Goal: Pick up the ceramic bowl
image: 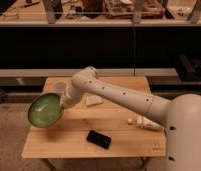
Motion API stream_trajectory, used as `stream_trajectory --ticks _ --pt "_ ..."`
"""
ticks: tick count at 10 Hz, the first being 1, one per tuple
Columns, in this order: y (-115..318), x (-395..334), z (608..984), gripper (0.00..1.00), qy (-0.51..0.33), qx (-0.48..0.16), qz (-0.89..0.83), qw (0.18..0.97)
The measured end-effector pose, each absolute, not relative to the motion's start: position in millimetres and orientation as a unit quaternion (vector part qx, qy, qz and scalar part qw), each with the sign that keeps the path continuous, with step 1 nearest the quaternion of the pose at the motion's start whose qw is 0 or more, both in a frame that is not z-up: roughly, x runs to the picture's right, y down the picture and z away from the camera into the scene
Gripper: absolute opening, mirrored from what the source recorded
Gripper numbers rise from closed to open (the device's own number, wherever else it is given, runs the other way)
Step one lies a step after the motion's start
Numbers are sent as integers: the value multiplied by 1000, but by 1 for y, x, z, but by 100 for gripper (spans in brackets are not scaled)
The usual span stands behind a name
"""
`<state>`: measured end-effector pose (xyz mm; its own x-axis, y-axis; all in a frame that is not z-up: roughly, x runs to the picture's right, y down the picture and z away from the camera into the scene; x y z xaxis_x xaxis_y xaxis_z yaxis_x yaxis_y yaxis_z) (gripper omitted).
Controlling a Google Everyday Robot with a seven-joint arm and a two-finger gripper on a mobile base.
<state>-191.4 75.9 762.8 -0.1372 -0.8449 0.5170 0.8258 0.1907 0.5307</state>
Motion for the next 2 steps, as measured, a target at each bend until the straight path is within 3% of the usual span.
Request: stream_trajectory --ticks 2 --pt "69 -190 746 0 -407 17 -643 648"
